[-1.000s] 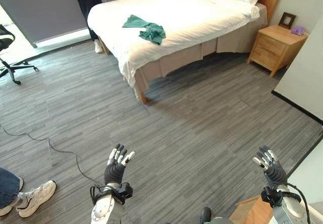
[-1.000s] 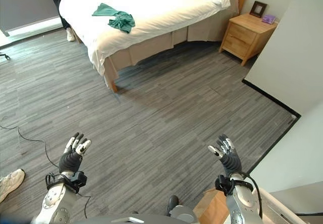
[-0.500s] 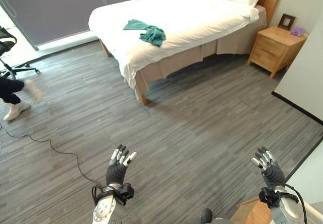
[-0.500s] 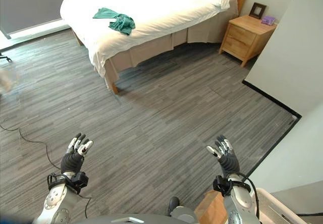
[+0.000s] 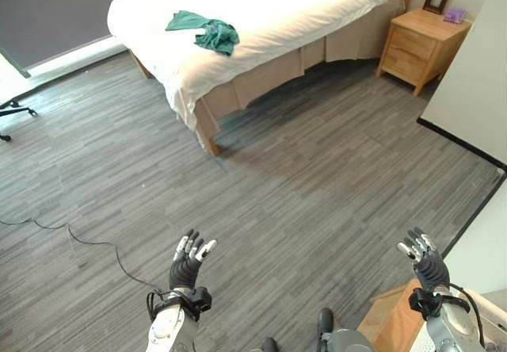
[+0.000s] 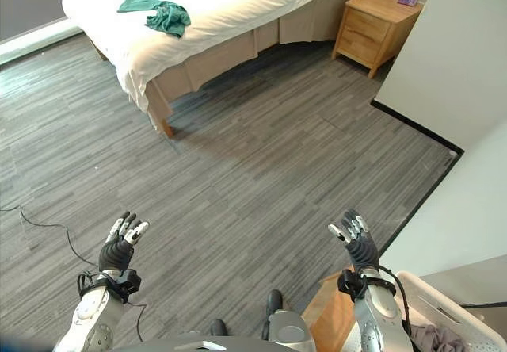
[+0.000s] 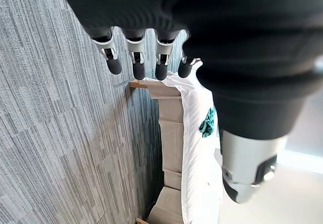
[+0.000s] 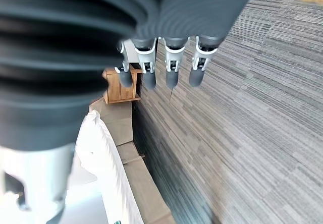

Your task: Pick up bed clothes into laundry basket.

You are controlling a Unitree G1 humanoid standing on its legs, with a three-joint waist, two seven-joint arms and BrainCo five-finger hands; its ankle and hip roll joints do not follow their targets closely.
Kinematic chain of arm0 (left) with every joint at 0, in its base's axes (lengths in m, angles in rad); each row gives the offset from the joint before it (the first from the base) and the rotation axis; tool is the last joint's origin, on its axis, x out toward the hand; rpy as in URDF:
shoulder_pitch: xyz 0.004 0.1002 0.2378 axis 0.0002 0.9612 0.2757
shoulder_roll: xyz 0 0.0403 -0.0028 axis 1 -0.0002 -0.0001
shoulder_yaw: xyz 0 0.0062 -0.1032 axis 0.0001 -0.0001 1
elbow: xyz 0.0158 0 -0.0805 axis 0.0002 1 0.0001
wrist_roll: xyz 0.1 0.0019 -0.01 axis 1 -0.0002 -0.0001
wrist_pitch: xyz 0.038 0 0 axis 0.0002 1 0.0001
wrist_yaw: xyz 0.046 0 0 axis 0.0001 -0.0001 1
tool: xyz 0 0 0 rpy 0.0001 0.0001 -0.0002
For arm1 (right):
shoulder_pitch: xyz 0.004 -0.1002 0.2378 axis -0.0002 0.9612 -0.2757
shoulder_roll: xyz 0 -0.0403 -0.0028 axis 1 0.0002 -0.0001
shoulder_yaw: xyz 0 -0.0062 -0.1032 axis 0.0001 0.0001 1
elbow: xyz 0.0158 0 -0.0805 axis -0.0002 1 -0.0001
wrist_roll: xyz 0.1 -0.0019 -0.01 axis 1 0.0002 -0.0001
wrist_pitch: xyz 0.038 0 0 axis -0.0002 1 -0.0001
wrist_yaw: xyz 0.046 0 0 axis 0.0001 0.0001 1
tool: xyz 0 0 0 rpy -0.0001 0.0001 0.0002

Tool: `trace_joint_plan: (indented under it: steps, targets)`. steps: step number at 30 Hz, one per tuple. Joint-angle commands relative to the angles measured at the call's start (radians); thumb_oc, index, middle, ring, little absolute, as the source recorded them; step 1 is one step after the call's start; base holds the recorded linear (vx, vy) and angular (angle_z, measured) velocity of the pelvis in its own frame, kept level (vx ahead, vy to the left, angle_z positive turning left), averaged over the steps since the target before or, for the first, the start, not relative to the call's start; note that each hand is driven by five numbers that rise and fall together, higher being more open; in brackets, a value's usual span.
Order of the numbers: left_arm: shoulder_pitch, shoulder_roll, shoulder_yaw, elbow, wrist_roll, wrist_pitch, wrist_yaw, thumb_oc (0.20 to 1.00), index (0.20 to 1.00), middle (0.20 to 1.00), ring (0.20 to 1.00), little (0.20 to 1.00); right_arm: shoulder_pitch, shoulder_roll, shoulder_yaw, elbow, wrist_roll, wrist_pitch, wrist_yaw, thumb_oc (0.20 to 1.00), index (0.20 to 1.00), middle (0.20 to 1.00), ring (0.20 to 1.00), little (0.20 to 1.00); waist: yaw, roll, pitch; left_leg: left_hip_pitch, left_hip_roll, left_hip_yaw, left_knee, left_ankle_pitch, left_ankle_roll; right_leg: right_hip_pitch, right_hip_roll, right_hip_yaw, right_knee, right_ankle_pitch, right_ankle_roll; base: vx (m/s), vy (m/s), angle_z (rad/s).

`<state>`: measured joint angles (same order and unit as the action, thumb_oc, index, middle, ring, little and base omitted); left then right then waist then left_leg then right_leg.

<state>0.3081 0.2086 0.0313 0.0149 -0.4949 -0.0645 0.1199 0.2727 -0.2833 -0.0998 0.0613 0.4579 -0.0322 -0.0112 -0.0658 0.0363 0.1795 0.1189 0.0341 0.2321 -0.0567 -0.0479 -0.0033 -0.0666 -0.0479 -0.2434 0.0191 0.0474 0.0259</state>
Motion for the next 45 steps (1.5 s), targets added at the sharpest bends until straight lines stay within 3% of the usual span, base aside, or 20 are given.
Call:
trace_joint_plan:
  steps: [1, 7, 8, 10, 13, 15, 18, 19, 22, 26, 27, 28, 29, 30, 32, 33, 36, 39, 41, 45]
  targets:
    - [-0.009, 0.057, 0.081, -0.029, 0.027, -0.059, 0.033, 1.000, 1.000, 1.000, 1.000, 1.000, -0.076, -0.035, 0.025, 0.000, -0.048, -0.033, 0.027, 1.000, 1.000, 1.000, 1.000, 1.000, 0.028, -0.067, 0.000, -0.064, 0.059, -0.159, 0.001, 0.051, -0.056, 0.125, -0.087, 0.068, -0.034, -0.101, 0.114, 0.00, 0.058, 0.02]
    - [-0.002, 0.075, 0.100, -0.024, 0.040, -0.050, 0.026, 1.000, 1.000, 1.000, 1.000, 1.000, -0.075, -0.031, 0.016, 0.005, -0.062, -0.010, 0.047, 1.000, 1.000, 1.000, 1.000, 1.000, 0.055, -0.065, 0.014, -0.084, 0.003, -0.203, 0.021, 0.018, -0.008, 0.087, -0.159, 0.071, 0.089, -0.096, 0.151, 0.03, 0.219, 0.15]
    - [-0.005, 0.077, 0.101, -0.013, 0.047, -0.045, 0.032, 1.000, 1.000, 1.000, 1.000, 1.000, -0.078, -0.024, 0.030, -0.002, -0.071, -0.005, 0.061, 1.000, 1.000, 1.000, 1.000, 1.000, 0.056, -0.061, 0.033, -0.068, -0.027, -0.225, 0.019, 0.009, 0.020, 0.040, -0.200, 0.101, 0.225, -0.049, 0.159, 0.06, 0.359, 0.24]
    - [-0.011, 0.082, 0.093, 0.000, 0.068, -0.037, 0.026, 1.000, 1.000, 1.000, 1.000, 1.000, -0.081, -0.024, 0.040, -0.012, -0.084, -0.004, 0.070, 1.000, 1.000, 1.000, 1.000, 1.000, 0.051, -0.048, 0.051, -0.053, -0.053, -0.244, 0.013, 0.009, 0.048, -0.022, -0.237, 0.127, 0.369, 0.043, 0.138, 0.08, 0.457, 0.39]
    - [-0.013, 0.090, 0.085, 0.010, 0.099, -0.025, 0.012, 1.000, 1.000, 1.000, 1.000, 1.000, -0.085, -0.015, 0.060, -0.010, -0.090, -0.005, 0.073, 1.000, 1.000, 1.000, 1.000, 1.000, 0.040, -0.013, 0.081, -0.001, -0.068, -0.262, -0.013, -0.006, 0.071, -0.141, -0.203, 0.147, 0.555, -0.002, 0.100, 0.19, 0.332, 0.14]
    - [-0.025, 0.082, 0.087, 0.006, 0.084, -0.028, 0.013, 1.000, 1.000, 1.000, 1.000, 1.000, -0.086, -0.020, 0.058, -0.003, -0.079, -0.002, 0.073, 1.000, 1.000, 1.000, 1.000, 1.000, 0.025, -0.009, 0.088, 0.022, -0.073, -0.271, -0.020, -0.024, 0.065, -0.200, -0.134, 0.110, 0.472, -0.056, 0.094, 0.33, 0.111, 0.01]
    - [-0.042, 0.085, 0.072, 0.000, 0.085, -0.023, 0.000, 1.000, 1.000, 1.000, 1.000, 1.000, -0.075, -0.034, 0.048, -0.010, -0.072, -0.007, 0.066, 1.000, 1.000, 1.000, 1.000, 1.000, -0.016, -0.014, 0.102, 0.094, -0.085, -0.314, -0.025, -0.072, 0.053, -0.258, -0.069, 0.051, 0.251, -0.012, 0.109, 0.43, 0.038, 0.25]
    - [-0.054, 0.085, 0.065, 0.005, 0.110, -0.017, -0.015, 1.000, 1.000, 1.000, 1.000, 1.000, -0.069, -0.038, 0.045, -0.006, -0.072, -0.010, 0.067, 1.000, 1.000, 1.000, 1.000, 1.000, -0.030, -0.034, 0.092, 0.160, -0.107, -0.334, -0.031, -0.113, 0.043, -0.305, -0.024, -0.047, 0.090, 0.033, 0.133, 0.38, 0.009, 0.85]
    - [-0.066, 0.074, 0.050, 0.007, 0.121, -0.016, -0.037, 1.000, 1.000, 1.000, 1.000, 1.000, -0.055, -0.043, 0.044, -0.005, -0.065, -0.011, 0.076, 1.000, 1.000, 1.000, 1.000, 1.000, -0.052, -0.054, 0.062, 0.223, -0.108, -0.367, -0.031, -0.160, 0.019, -0.297, -0.003, -0.174, -0.070, 0.071, 0.131, 0.53, -0.044, 0.36]
    - [-0.069, 0.059, 0.026, 0.005, 0.108, -0.021, -0.046, 1.000, 1.000, 1.000, 1.000, 1.000, -0.037, -0.048, 0.045, -0.008, -0.064, -0.009, 0.083, 1.000, 1.000, 1.000, 1.000, 1.000, -0.064, -0.050, 0.036, 0.258, -0.094, -0.383, 0.005, -0.179, -0.002, -0.255, 0.010, -0.197, -0.039, 0.044, 0.089, 0.52, -0.065, 0.51]
    - [-0.084, 0.034, -0.015, 0.008, 0.085, -0.026, -0.042, 1.000, 1.000, 1.000, 1.000, 1.000, -0.033, -0.059, 0.050, 0.004, -0.059, -0.012, 0.084, 1.000, 1.000, 1.000, 1.000, 1.000, -0.083, -0.019, 0.002, 0.217, -0.084, -0.376, 0.271, -0.034, -0.085, -0.185, 0.047, -0.174, 0.006, 0.001, 0.028, 0.57, -0.091, 0.22]
    - [-0.083, 0.033, -0.015, 0.008, 0.085, -0.026, -0.042, 1.000, 1.000, 1.000, 1.000, 1.000, -0.034, -0.060, 0.050, 0.005, -0.059, -0.013, 0.084, 1.000, 1.000, 1.000, 1.000, 1.000, -0.085, -0.017, -0.001, 0.210, -0.083, -0.378, 0.281, -0.039, -0.086, -0.188, 0.047, -0.176, 0.007, 0.000, 0.028, 0.82, -0.113, 0.35]
    - [-0.099, 0.022, -0.024, 0.010, 0.056, -0.028, -0.032, 1.000, 1.000, 1.000, 1.000, 1.000, -0.047, -0.071, 0.047, 0.002, -0.046, -0.020, 0.079, 1.000, 1.000, 1.000, 1.000, 1.000, -0.099, -0.007, -0.005, 0.141, -0.085, -0.350, 0.527, 0.120, -0.170, -0.159, 0.040, -0.173, 0.027, -0.015, 0.007, 0.78, -0.257, 0.78]
    - [-0.093, 0.043, -0.033, -0.032, 0.029, -0.029, -0.041, 1.000, 1.000, 1.000, 1.000, 1.000, -0.061, -0.067, 0.050, 0.002, 0.044, -0.038, 0.070, 1.000, 1.000, 1.000, 1.000, 1.000, -0.058, -0.057, 0.046, -0.094, -0.057, -0.216, 0.905, 0.184, -0.188, -0.013, 0.021, -0.130, -0.007, -0.069, -0.032, 0.77, -0.255, 0.94]
    - [-0.097, 0.053, -0.027, -0.036, 0.046, -0.025, -0.038, 1.000, 1.000, 1.000, 1.000, 1.000, -0.069, -0.071, 0.056, 0.016, 0.023, -0.033, 0.060, 1.000, 1.000, 1.000, 1.000, 1.000, -0.029, -0.074, 0.058, -0.175, -0.037, -0.183, 0.937, 0.168, -0.162, 0.039, 0.026, -0.109, -0.028, -0.083, -0.038, 0.61, -0.267, 0.20]
    - [-0.093, 0.052, -0.015, -0.034, 0.031, -0.021, -0.016, 1.000, 1.000, 1.000, 1.000, 1.000, -0.080, -0.087, 0.059, 0.018, -0.017, -0.023, 0.030, 1.000, 1.000, 1.000, 1.000, 1.000, 0.007, -0.088, 0.082, -0.310, 0.043, -0.123, 0.855, 0.100, -0.106, 0.113, 0.034, -0.087, -0.056, -0.108, -0.036, 0.52, -0.200, -0.23]
    - [-0.077, 0.047, -0.007, -0.034, 0.024, -0.025, -0.013, 1.000, 1.000, 1.000, 1.000, 1.000, -0.076, -0.074, 0.060, 0.005, -0.007, -0.025, 0.035, 1.000, 1.000, 1.000, 1.000, 1.000, 0.030, -0.087, 0.082, -0.343, 0.084, -0.095, 0.665, 0.064, -0.082, 0.161, 0.037, -0.061, -0.068, -0.128, -0.017, 0.48, -0.002, -0.25]
    - [-0.068, 0.047, -0.001, -0.026, 0.039, -0.028, -0.001, 1.000, 1.000, 1.000, 1.000, 1.000, -0.065, -0.069, 0.066, -0.001, -0.022, -0.023, 0.043, 1.000, 1.000, 1.000, 1.000, 1.000, 0.039, -0.078, 0.076, -0.337, 0.090, -0.087, 0.399, 0.089, -0.073, 0.189, 0.037, -0.028, -0.063, -0.161, 0.002, 0.47, 0.128, -0.65]
    - [-0.063, 0.038, 0.010, -0.016, 0.047, -0.034, 0.010, 1.000, 1.000, 1.000, 1.000, 1.000, -0.069, -0.088, 0.088, 0.012, -0.093, -0.016, 0.053, 1.000, 1.000, 1.000, 1.000, 1.000, 0.063, -0.056, 0.051, -0.326, 0.070, -0.226, 0.090, 0.202, -0.109, 0.283, 0.045, 0.059, -0.077, -0.208, 0.022, 0.81, 0.301, -0.82]
    - [-0.087, 0.039, 0.006, -0.015, 0.054, -0.044, 0.009, 1.000, 1.000, 1.000, 1.000, 1.000, -0.065, -0.088, 0.072, 0.002, -0.100, -0.012, 0.064, 1.000, 1.000, 1.000, 1.000, 1.000, 0.057, -0.056, 0.031, -0.342, 0.114, -0.166, 0.069, 0.251, -0.145, 0.347, -0.002, 0.103, -0.078, -0.234, 0.055, 0.51, 0.241, -1.20]
